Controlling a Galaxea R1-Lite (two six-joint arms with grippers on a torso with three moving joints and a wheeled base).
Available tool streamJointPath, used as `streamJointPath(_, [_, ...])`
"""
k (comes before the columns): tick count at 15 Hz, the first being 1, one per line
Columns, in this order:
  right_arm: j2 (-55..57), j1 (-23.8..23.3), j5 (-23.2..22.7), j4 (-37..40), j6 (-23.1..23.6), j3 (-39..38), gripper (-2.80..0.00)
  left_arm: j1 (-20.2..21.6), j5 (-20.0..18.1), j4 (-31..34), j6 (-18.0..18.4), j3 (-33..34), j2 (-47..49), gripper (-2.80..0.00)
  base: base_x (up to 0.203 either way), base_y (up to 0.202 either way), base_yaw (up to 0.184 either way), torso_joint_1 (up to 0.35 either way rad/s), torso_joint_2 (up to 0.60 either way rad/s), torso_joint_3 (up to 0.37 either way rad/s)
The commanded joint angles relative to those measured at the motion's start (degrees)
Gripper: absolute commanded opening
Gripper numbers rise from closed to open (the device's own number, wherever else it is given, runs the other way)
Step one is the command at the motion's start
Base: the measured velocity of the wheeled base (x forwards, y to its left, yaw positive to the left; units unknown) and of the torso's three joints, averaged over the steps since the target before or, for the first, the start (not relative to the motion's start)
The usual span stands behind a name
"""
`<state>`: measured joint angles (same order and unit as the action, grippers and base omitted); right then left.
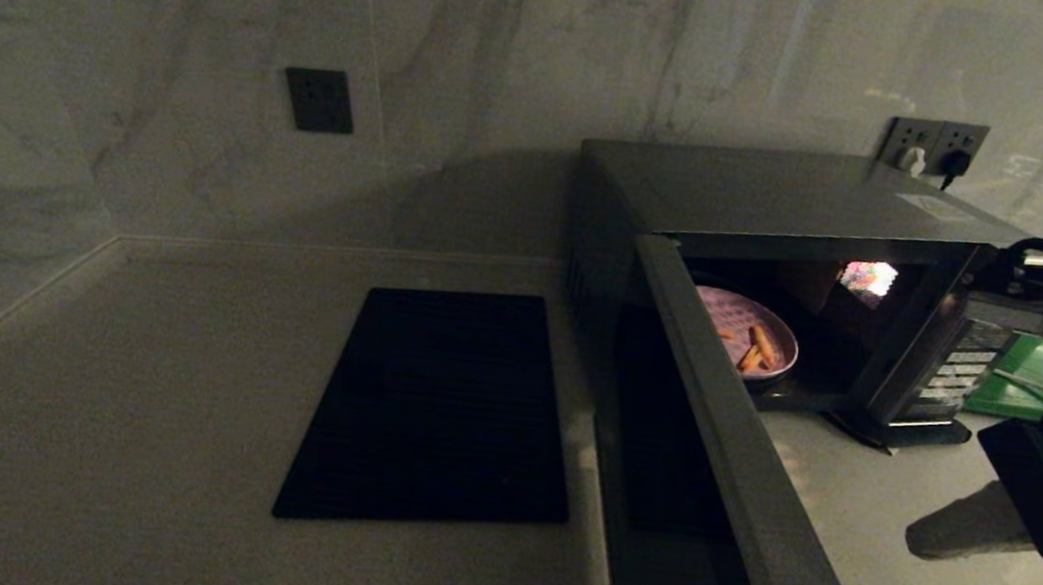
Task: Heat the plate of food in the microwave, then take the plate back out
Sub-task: Open the microwave oven, then take the plate out of the microwave
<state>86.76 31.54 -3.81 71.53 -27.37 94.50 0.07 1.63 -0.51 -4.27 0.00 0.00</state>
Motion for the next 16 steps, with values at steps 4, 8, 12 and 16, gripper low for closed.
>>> streamJointPath(4, [0.92, -4.78, 7.15, -7.73, -5.60, 1.45, -2.80, 0.01, 0.04, -0.02, -0.04, 0.00, 0.09, -2.80, 0.000, 0.000, 0.000, 0.000, 0.00, 0.000])
streamJointPath(8, [4.33, -13.82, 8.70, -12.47, -13.61, 0.67, -2.80, 0.01, 0.04, -0.02, -0.04, 0.00, 0.09, -2.80, 0.000, 0.000, 0.000, 0.000, 0.00, 0.000])
streamJointPath(12, [15.73, -21.16, 8.93, -24.23, -19.52, 0.62, -2.80, 0.01, 0.04, -0.02, -0.04, 0.00, 0.09, -2.80, 0.000, 0.000, 0.000, 0.000, 0.00, 0.000])
streamJointPath(16, [25.38, -25.17, 9.84, -40.39, -25.48, 3.93, -2.80, 0.01, 0.04, -0.02, -0.04, 0.00, 0.09, -2.80, 0.000, 0.000, 0.000, 0.000, 0.00, 0.000])
